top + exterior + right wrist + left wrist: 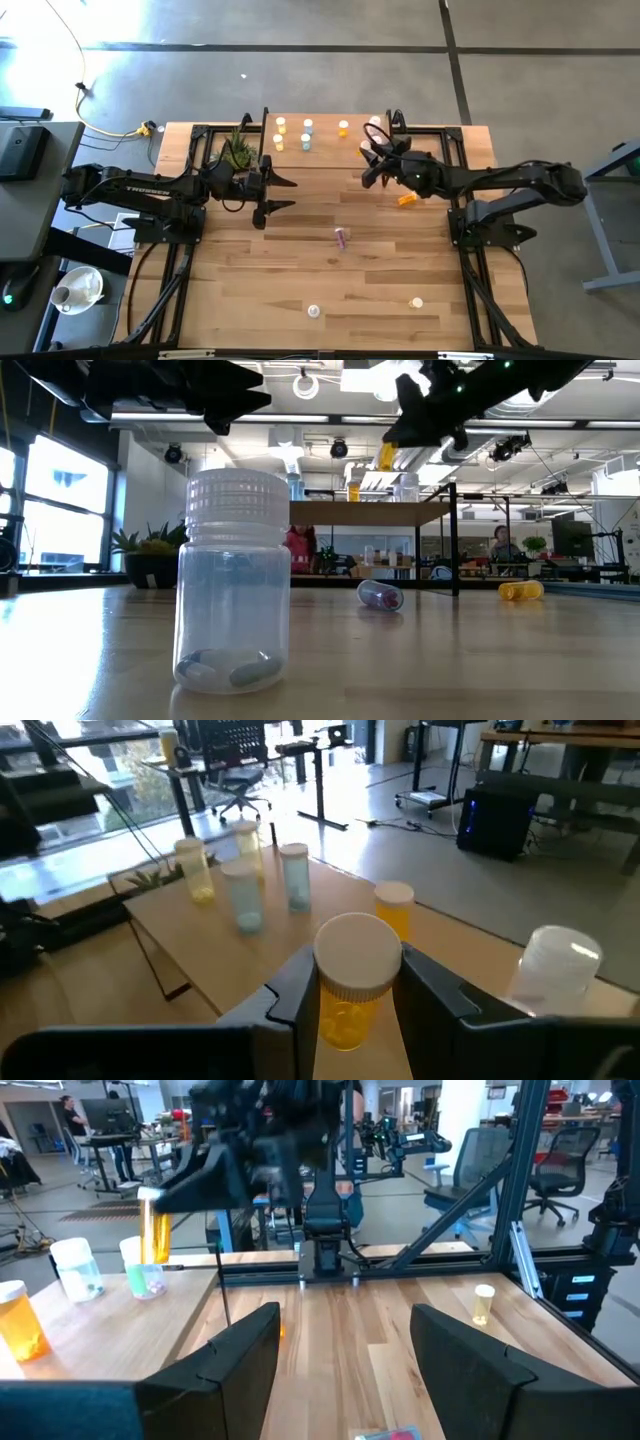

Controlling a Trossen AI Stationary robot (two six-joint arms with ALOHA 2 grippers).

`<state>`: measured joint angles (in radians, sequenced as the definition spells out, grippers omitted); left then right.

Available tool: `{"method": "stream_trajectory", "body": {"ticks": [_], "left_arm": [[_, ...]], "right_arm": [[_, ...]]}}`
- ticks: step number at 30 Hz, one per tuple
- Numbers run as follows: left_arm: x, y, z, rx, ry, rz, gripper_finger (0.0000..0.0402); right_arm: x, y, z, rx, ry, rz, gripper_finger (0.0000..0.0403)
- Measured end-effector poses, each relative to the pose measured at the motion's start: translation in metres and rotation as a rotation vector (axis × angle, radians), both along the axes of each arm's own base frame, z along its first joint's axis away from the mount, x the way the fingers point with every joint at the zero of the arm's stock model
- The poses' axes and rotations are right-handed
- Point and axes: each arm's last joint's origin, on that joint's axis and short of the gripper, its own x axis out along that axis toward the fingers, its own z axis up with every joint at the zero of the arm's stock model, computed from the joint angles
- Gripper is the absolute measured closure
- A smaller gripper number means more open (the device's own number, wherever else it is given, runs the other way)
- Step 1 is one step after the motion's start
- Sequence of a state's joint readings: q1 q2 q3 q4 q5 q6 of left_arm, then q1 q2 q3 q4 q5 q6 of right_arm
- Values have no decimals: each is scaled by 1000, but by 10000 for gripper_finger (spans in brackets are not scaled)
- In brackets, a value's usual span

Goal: Pick and place medicine bottles onto shelf by color
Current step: Put the bottom orange bottle on the shelf aligned with the other orange pill bottle

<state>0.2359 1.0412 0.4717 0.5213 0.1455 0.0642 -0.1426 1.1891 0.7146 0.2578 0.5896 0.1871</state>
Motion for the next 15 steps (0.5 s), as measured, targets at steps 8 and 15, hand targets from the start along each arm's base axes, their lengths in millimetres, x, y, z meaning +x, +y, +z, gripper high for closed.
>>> {"method": "stream_trajectory", "body": {"ticks": [8, 15], "left_arm": [[0, 0, 0, 1, -3, 0, 188], [0, 0, 0, 0, -2, 0, 188]], "right_arm": [[31, -19, -6, 21, 43, 23, 310], [55, -40, -3, 10, 101, -18, 310]]}}
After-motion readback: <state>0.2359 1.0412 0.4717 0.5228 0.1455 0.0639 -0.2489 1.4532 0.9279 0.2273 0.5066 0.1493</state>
